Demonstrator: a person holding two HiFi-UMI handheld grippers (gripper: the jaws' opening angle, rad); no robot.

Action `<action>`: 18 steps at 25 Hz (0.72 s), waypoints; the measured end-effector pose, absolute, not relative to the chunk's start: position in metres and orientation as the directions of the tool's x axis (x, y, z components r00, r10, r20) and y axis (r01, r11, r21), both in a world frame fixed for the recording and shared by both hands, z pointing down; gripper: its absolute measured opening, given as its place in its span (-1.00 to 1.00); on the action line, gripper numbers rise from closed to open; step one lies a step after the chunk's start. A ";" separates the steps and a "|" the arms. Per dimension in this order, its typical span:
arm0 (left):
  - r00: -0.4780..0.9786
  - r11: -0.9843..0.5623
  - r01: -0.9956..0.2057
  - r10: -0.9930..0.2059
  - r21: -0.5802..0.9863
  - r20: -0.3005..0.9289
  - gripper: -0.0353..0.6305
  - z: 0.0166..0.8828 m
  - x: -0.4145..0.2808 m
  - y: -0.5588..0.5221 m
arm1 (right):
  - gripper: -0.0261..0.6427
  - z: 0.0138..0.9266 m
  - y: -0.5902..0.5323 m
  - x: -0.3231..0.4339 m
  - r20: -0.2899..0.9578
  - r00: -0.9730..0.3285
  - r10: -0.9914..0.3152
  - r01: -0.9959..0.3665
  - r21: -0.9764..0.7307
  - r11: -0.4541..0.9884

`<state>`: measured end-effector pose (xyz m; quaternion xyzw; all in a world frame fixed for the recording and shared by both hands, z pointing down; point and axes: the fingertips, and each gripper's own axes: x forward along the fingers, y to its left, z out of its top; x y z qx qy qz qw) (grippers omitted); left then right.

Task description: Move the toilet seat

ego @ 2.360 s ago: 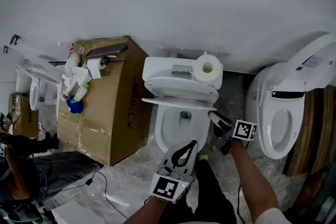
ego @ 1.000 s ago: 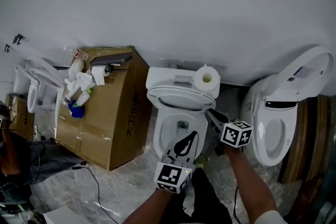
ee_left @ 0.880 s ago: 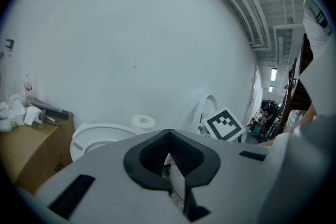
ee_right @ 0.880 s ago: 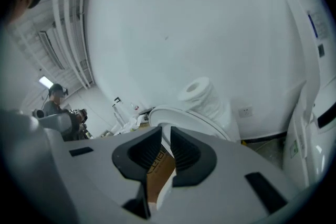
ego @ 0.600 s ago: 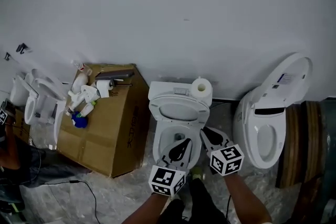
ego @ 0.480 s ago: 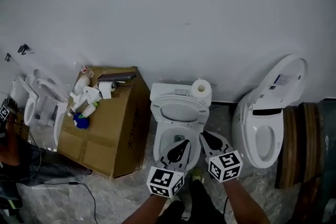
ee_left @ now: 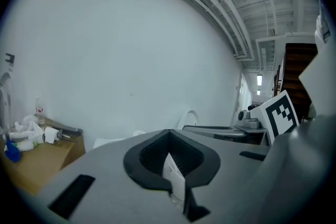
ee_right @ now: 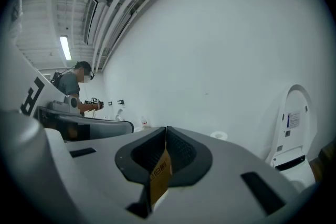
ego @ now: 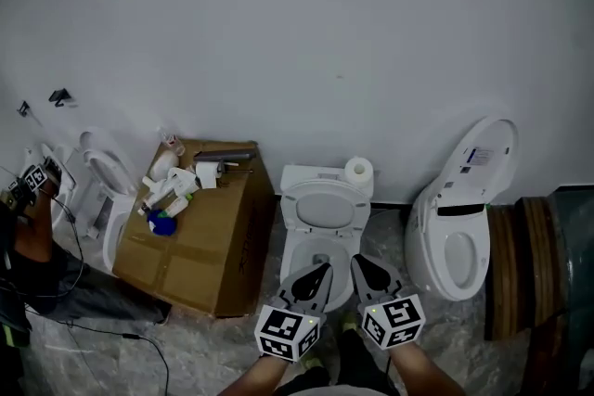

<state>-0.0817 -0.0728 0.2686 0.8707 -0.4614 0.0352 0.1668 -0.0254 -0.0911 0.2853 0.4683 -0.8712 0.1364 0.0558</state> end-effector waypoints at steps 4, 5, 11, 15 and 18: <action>0.585 -0.540 -0.807 -0.787 0.240 0.198 -0.87 0.248 -0.092 -0.043 | -0.87 0.268 -0.061 -0.044 0.221 -0.566 -0.794 -0.824 -0.168 0.541; 0.583 -0.541 -0.808 -0.790 0.233 0.190 -0.87 0.244 -0.096 -0.038 | -0.87 0.265 -0.055 -0.048 0.217 -0.568 -0.794 -0.823 -0.153 0.547; 0.568 -0.534 -0.817 -0.810 0.216 0.145 -0.87 0.223 -0.112 -0.021 | -0.87 0.243 -0.031 -0.059 0.183 -0.570 -0.801 -0.821 -0.091 0.564; 0.566 -0.537 -0.818 -0.816 0.205 0.117 -0.87 0.209 -0.115 -0.017 | -0.87 0.231 -0.026 -0.057 0.170 -0.565 -0.807 -0.824 -0.072 0.562; 0.565 -0.539 -0.818 -0.818 0.200 0.106 -0.87 0.208 -0.118 -0.012 | -0.87 0.228 -0.022 -0.060 0.160 -0.566 -0.809 -0.823 -0.057 0.565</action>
